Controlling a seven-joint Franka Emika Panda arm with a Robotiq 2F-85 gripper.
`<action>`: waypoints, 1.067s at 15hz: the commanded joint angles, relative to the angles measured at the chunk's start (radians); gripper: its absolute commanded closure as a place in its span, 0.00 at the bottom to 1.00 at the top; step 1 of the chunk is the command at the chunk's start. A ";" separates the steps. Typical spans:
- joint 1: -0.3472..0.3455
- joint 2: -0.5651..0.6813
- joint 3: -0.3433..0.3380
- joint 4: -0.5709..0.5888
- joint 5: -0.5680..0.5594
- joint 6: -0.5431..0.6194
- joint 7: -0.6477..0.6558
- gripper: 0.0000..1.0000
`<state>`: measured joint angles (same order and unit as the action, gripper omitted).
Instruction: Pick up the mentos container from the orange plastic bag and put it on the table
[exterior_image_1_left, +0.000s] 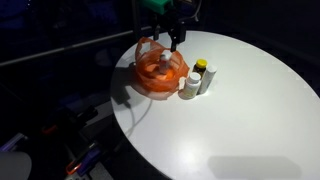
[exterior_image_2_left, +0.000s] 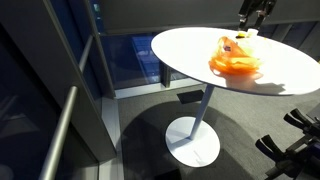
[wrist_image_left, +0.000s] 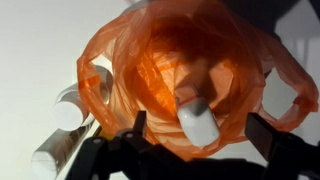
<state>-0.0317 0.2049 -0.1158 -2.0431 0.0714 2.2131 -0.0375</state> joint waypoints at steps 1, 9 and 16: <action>-0.015 0.050 0.016 0.045 -0.017 0.001 0.035 0.00; -0.022 0.054 0.025 0.038 -0.006 0.001 0.009 0.00; -0.014 0.097 0.040 0.036 -0.035 0.070 -0.010 0.00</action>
<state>-0.0365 0.2815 -0.0924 -2.0123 0.0605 2.2484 -0.0361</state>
